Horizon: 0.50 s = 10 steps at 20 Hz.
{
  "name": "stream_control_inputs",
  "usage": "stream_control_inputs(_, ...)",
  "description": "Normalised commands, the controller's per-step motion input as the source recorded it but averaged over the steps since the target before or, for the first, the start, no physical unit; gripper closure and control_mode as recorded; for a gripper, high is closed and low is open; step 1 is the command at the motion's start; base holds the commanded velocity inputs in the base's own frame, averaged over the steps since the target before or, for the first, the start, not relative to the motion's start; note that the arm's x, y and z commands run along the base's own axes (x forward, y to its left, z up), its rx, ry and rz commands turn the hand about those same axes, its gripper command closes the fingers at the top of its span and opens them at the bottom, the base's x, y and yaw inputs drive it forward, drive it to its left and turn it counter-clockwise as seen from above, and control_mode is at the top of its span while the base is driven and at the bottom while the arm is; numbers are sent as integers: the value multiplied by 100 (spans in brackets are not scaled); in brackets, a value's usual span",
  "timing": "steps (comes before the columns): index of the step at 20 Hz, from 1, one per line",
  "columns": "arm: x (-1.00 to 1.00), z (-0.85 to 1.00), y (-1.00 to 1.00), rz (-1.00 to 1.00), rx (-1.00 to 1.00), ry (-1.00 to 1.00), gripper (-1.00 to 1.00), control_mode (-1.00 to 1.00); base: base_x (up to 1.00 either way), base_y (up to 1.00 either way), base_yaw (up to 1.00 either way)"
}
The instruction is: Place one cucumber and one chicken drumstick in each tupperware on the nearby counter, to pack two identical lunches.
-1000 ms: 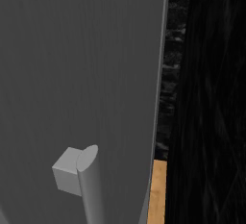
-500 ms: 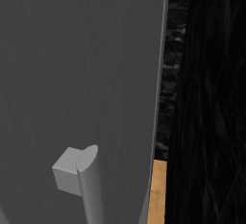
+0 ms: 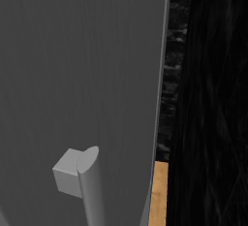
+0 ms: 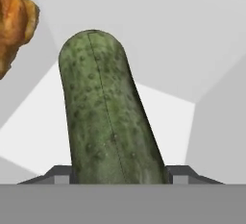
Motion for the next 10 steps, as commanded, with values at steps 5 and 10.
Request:
stream_control_inputs(5, -21, 1, 0, 0, 0, 0, 100, -100, 0, 0, 0)
stream_control_inputs(10, -98, 39, 0, 0, 0, -2, 100, -100, 0, 0, 0)
